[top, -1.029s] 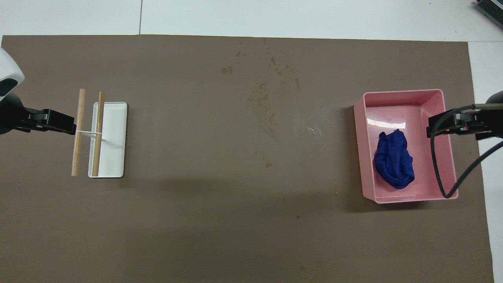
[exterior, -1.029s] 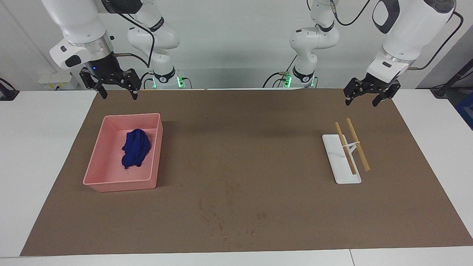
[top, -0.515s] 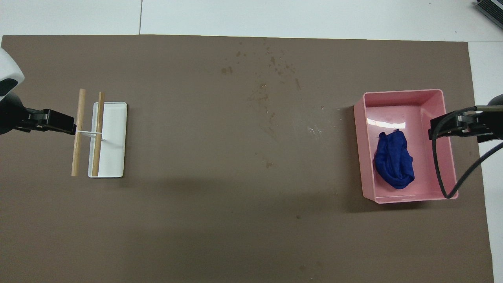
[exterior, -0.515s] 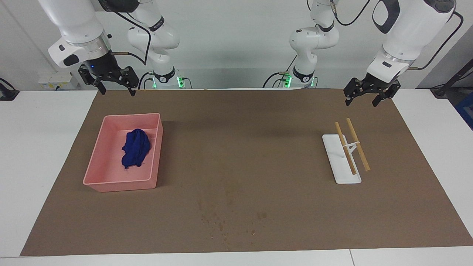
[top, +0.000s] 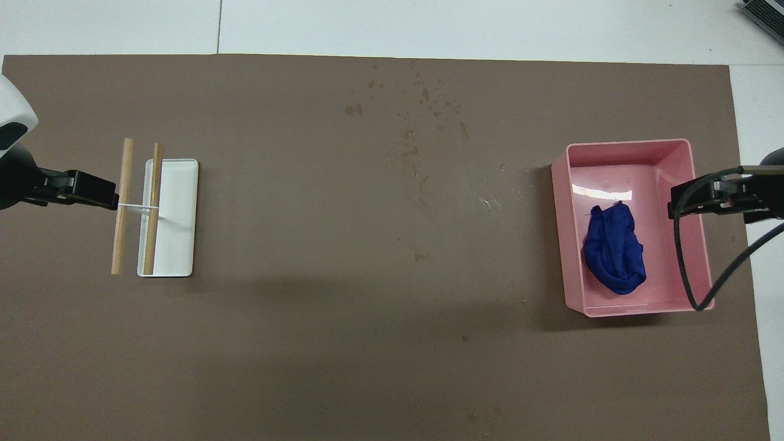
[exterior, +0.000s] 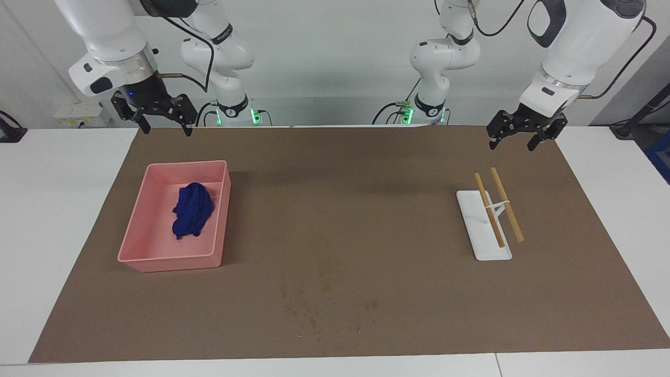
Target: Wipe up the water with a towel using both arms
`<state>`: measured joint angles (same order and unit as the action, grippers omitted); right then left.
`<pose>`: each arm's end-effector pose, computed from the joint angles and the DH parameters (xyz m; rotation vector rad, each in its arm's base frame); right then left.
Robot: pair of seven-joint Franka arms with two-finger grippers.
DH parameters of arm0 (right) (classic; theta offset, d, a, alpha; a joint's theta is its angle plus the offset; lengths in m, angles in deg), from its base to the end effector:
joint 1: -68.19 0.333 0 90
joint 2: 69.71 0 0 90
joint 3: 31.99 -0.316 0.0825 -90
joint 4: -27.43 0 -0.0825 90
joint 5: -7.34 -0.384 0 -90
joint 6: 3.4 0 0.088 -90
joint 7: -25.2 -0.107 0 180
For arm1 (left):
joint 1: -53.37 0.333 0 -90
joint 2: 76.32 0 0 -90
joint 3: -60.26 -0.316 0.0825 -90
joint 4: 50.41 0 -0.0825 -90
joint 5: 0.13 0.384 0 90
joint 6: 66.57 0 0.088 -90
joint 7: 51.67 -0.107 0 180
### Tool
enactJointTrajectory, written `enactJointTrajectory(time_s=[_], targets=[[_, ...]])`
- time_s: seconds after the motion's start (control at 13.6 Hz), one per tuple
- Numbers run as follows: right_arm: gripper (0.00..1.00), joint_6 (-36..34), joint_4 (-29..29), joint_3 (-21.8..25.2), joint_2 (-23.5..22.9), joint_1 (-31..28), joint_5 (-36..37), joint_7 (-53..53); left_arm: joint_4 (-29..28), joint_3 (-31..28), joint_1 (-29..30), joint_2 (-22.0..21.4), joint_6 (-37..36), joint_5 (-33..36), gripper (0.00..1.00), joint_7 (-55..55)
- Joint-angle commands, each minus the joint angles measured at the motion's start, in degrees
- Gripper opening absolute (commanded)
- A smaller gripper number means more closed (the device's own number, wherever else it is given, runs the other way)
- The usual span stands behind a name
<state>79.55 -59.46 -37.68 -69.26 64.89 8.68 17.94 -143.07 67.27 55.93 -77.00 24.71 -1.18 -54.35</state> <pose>0.5391 0.0200 0.6437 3.1082 -0.1356 -0.0914 0.5502 -0.0452 0.6110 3.1189 -0.1935 -0.0196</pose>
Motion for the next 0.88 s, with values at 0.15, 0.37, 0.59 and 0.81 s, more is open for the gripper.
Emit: enactJointTrajectory(time_s=[0.15, 0.37, 0.59, 0.81], targets=[[1.00, -0.3, -1.6, 6.3, 1.5, 5.0, 0.2, -0.6, -0.6, -0.1, 0.3, -1.0, -0.2, -0.6, 1.00, -0.4], [1.00, -0.2, -1.8, 6.3, 1.5, 5.1, 0.2, -0.4, -0.6, -0.1, 0.3, -1.0, -0.2, -0.6, 1.00, -0.4], [1.00, 0.1, -1.8, 6.3, 1.5, 5.2, 0.3, -0.4, -0.6, -0.1, 0.3, -0.9, -0.2, -0.6, 1.00, -0.4], [1.00, 0.1, -2.0, 6.3, 1.5, 5.2, 0.3, -0.7, -0.6, -0.1, 0.3, -0.9, -0.2, -0.6, 1.00, -0.4]])
